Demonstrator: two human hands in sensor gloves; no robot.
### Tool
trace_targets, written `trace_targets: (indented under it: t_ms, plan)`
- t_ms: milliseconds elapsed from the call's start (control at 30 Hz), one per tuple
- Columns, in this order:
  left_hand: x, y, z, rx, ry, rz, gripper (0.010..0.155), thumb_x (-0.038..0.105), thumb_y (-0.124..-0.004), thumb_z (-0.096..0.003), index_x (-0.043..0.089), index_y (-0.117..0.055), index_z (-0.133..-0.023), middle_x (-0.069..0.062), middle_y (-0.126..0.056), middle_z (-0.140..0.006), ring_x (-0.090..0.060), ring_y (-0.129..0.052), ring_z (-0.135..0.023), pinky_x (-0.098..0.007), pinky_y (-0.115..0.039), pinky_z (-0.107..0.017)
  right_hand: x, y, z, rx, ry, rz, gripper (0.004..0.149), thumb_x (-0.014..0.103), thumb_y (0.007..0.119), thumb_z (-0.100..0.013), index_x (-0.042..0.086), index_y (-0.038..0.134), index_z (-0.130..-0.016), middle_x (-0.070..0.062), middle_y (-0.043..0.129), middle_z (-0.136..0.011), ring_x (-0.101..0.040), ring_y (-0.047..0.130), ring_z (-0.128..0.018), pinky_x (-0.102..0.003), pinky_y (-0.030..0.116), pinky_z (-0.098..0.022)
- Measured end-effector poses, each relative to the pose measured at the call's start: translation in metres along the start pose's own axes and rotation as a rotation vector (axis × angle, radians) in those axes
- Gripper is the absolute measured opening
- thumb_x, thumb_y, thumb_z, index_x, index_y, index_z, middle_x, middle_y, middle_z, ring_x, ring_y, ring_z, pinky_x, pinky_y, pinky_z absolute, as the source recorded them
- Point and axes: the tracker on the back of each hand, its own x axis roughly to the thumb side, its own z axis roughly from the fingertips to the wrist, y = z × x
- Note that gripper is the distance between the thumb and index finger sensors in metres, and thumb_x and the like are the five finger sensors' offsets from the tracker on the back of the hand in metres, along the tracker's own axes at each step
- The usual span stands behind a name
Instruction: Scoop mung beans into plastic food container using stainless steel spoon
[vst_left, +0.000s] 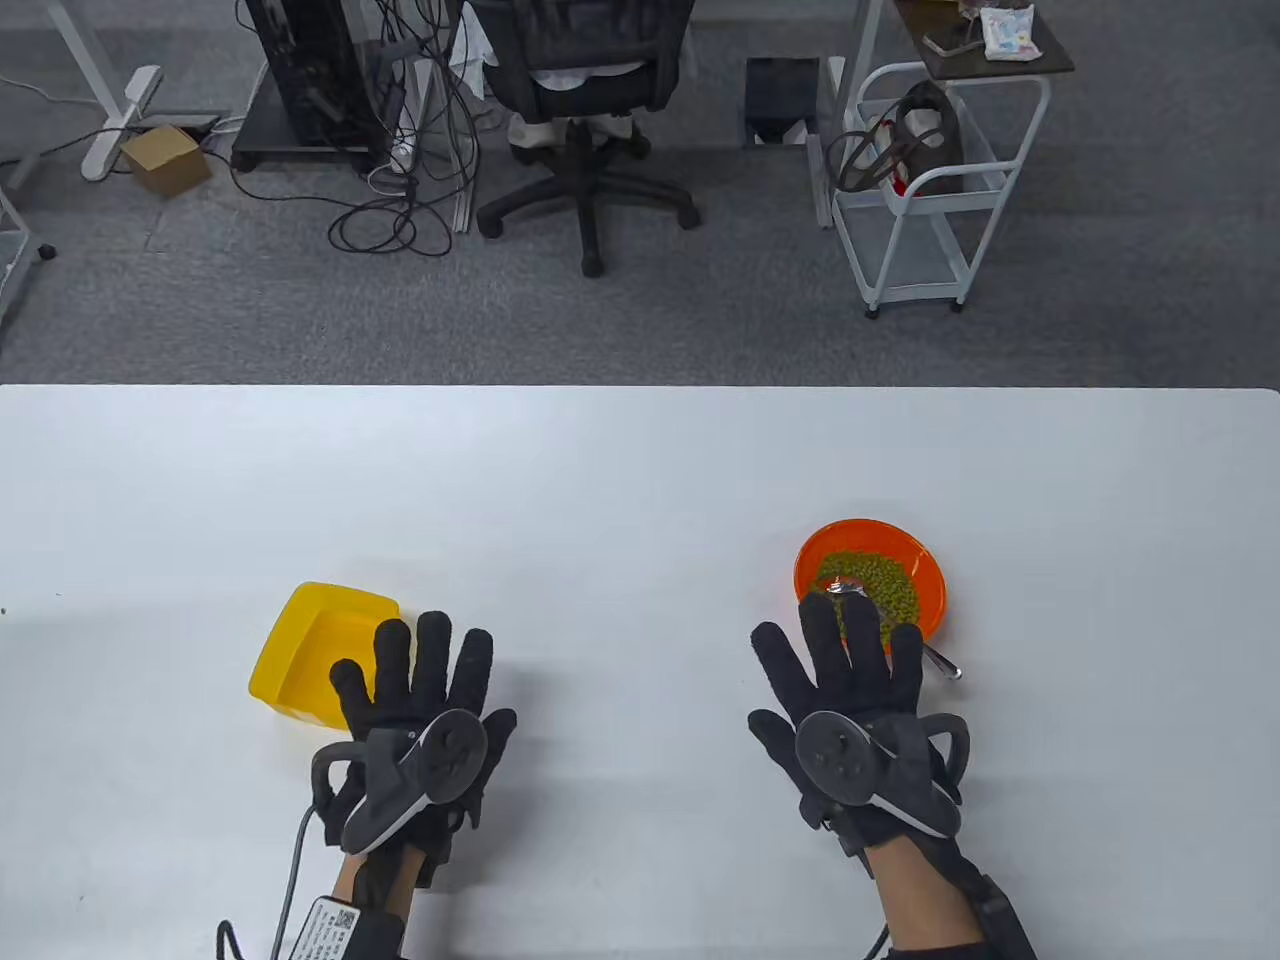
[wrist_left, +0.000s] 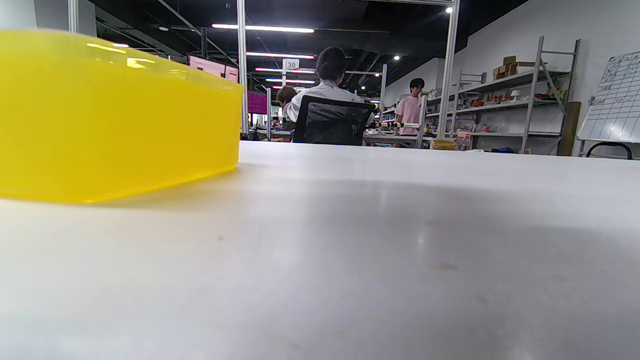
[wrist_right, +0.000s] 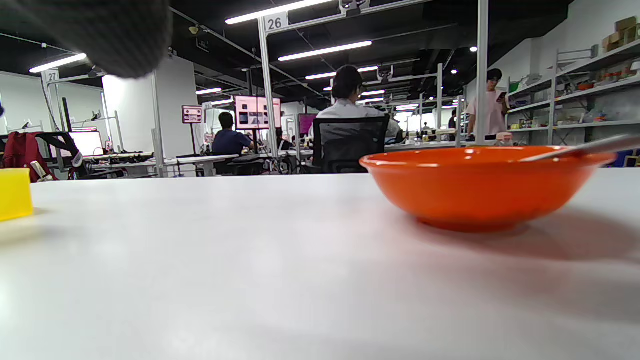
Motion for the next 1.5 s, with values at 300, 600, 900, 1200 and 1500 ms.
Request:
trace_targets:
  t_ms: [300,600,900,1200,1500]
  plan:
    - [-0.009,0.004,-0.004,0.011,0.064,-0.027,0.077,0.063,-0.055,-0.0429,0.039,-0.022,-0.107,-0.003,-0.004,-0.117,-0.043,-0.014,-0.11,-0.075,-0.02,-0.074,-0.002,-0.001,0.001,-0.007,0.004,-0.009,0.081,0.062,0.072,-0.049,0.045,0.017,-0.106,0.006,-0.013,-0.108,-0.038,-0.004,-0.104,-0.067,-0.002,-0.068]
    - [-0.074,0.005,-0.008,0.0,0.339,0.01,0.078,0.058,-0.062,-0.0446,0.026,-0.03,-0.108,-0.01,-0.015,-0.117,-0.04,-0.018,-0.11,-0.068,-0.021,-0.076,-0.003,-0.002,0.003,-0.016,0.006,-0.015,0.081,0.062,0.072,-0.049,0.045,0.016,-0.106,0.006,-0.014,-0.107,-0.038,-0.004,-0.104,-0.067,-0.002,-0.067]
    - [-0.092,-0.011,-0.007,-0.11,0.48,0.06,0.074,0.06,-0.059,-0.0448,0.031,-0.034,-0.108,-0.008,-0.031,-0.119,-0.044,-0.024,-0.111,-0.074,-0.016,-0.071,-0.004,-0.003,0.004,-0.015,0.008,-0.025,0.081,0.062,0.071,-0.05,0.045,0.016,-0.106,0.006,-0.014,-0.107,-0.037,-0.004,-0.104,-0.068,-0.003,-0.067]
    - [-0.091,-0.027,-0.01,-0.272,0.484,0.005,0.067,0.057,-0.058,-0.0467,0.035,-0.037,-0.107,-0.008,-0.036,-0.117,-0.036,-0.013,-0.112,-0.075,-0.018,-0.073,-0.005,-0.003,0.005,-0.008,0.007,-0.034,0.081,0.062,0.071,-0.05,0.044,0.016,-0.106,0.006,-0.014,-0.108,-0.036,-0.004,-0.105,-0.068,-0.003,-0.066]
    - [-0.092,-0.025,-0.011,-0.234,0.496,0.02,0.048,0.055,-0.061,-0.0463,0.045,-0.065,-0.093,-0.003,-0.063,-0.106,-0.033,-0.032,-0.112,-0.074,-0.023,-0.076,-0.006,-0.003,0.004,-0.001,0.015,-0.046,0.08,0.062,0.071,-0.05,0.044,0.017,-0.106,0.006,-0.013,-0.108,-0.035,-0.003,-0.105,-0.068,-0.003,-0.066]
